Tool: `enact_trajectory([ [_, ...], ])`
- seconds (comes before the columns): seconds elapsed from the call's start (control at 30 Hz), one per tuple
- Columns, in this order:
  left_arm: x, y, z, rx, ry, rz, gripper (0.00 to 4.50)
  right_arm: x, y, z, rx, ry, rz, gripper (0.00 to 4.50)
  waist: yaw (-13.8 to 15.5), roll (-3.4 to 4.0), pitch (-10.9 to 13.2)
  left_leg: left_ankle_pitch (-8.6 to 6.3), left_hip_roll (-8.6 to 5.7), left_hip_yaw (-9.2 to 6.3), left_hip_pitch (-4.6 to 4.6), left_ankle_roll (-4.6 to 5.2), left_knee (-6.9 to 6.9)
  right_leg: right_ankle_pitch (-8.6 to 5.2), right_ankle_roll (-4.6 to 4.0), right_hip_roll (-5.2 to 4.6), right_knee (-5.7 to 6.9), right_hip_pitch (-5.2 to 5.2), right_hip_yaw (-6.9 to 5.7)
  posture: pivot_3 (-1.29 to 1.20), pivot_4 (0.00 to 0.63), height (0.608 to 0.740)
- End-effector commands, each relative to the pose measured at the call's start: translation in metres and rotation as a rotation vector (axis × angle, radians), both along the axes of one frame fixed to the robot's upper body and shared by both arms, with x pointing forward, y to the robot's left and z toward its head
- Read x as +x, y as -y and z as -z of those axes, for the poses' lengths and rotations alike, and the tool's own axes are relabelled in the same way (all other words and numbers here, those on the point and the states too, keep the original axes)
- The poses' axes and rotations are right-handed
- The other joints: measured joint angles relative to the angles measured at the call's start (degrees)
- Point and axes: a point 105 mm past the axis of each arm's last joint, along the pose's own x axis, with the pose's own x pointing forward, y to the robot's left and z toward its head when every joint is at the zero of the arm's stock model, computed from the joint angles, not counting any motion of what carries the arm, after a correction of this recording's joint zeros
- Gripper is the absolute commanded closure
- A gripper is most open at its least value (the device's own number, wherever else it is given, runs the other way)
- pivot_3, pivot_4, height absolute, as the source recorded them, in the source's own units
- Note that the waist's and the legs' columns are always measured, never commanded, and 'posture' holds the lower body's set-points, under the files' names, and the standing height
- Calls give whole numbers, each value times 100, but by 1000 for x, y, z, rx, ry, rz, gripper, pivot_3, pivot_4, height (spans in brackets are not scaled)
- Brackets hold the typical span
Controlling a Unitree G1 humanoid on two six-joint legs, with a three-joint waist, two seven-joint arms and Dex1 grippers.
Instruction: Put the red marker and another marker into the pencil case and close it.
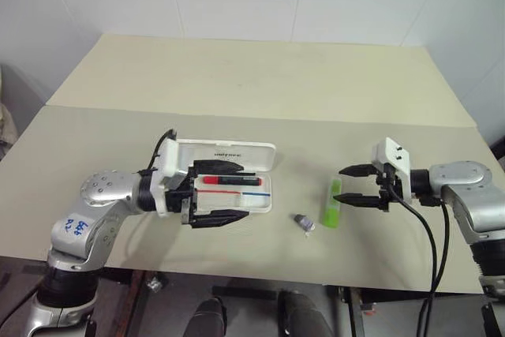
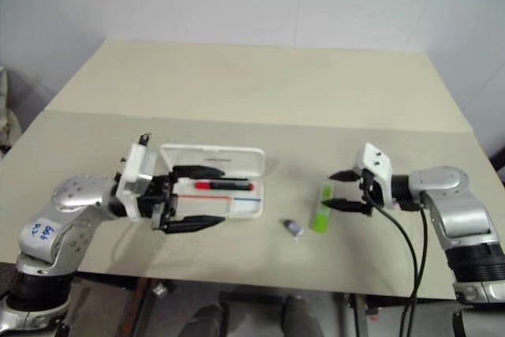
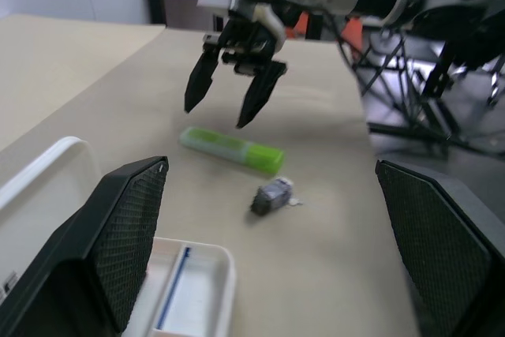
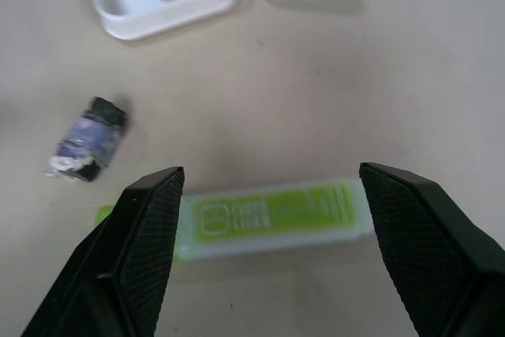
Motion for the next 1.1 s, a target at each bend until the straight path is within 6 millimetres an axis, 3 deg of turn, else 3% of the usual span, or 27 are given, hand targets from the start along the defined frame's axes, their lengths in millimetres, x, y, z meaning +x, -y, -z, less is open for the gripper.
enact_trajectory([
  [0.03, -11, -14, -10, -50, 63, 63, 18, -5, -8, -6, 9, -2, 72, 0, 2, 0, 0, 0, 0, 0, 0, 0, 0, 0, -1, 0, 0, 0, 0, 0, 150, 740],
  [0.2, -9, -36, -8, 7, 94, 65, 18, -11, -18, -5, 16, -53, 201, 0, -4, 0, 0, 0, 2, 1, 0, 0, 0, -5, -12, 1, -1, -1, 1, 0, 150, 740],
  [0.57, -2, -65, -5, 54, 99, 97, 18, -22, -17, 9, -35, -162, 394, 0, 4, -2, -2, -1, 5, 3, -2, 2, -9, -18, -37, 0, -16, -1, 0, 0, 150, 740],
  [0.8, 5, -66, -5, 64, 114, 76, 18, -26, -7, 23, -79, -202, 530, 0, 4, -3, -2, -2, 6, 3, -3, 4, -11, -18, -36, 1, -20, -1, 0, 0, 150, 740],
  [1.1, 11, -59, -4, 54, 129, 78, 18, -24, -20, 19, -41, -163, 492, 0, -7, -8, -5, -1, 9, 4, -1, 5, -11, -16, -38, 3, -22, 2, 0, 0, 150, 740],
])
